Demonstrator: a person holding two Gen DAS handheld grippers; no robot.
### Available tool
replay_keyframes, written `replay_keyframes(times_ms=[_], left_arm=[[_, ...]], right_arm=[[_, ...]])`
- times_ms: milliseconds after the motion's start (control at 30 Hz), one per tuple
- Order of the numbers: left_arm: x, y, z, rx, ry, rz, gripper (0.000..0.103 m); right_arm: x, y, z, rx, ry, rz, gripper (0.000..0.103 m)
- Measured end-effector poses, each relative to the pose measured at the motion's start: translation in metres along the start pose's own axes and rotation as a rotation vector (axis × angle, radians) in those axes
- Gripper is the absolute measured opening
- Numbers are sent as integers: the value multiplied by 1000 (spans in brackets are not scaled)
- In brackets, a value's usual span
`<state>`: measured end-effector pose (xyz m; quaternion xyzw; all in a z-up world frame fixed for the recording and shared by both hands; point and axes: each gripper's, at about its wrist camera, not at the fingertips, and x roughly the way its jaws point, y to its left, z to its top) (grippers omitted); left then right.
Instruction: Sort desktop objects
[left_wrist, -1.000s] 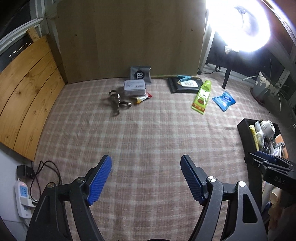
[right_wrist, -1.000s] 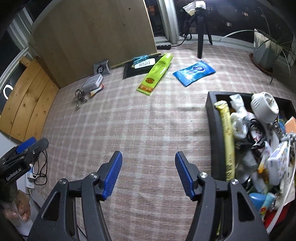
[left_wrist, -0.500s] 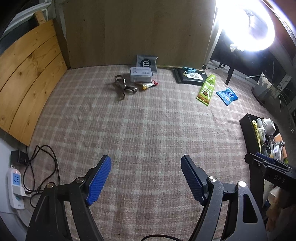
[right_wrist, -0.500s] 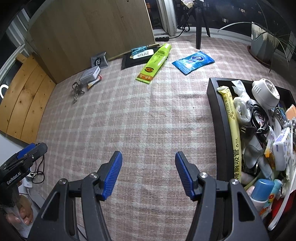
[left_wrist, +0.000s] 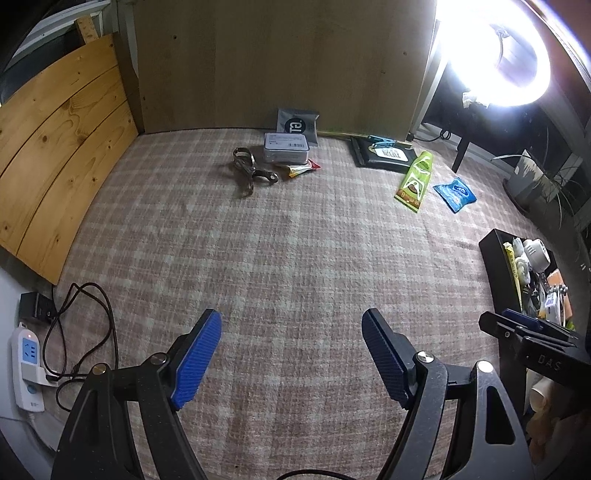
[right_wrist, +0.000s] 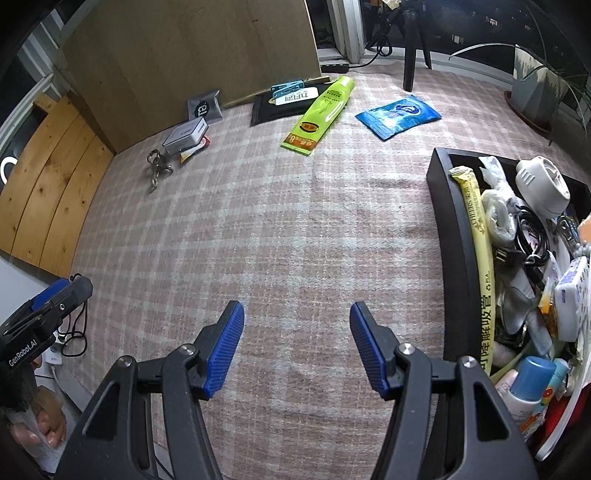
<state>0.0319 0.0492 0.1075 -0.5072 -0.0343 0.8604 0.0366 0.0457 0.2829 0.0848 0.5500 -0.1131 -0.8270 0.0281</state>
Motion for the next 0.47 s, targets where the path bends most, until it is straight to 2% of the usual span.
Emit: replay_keyframes(times_ms=[467], left_arm=[[10, -1, -3, 1, 25, 36, 77]], right_arm=[[9, 0, -3, -5, 21, 0, 59]])
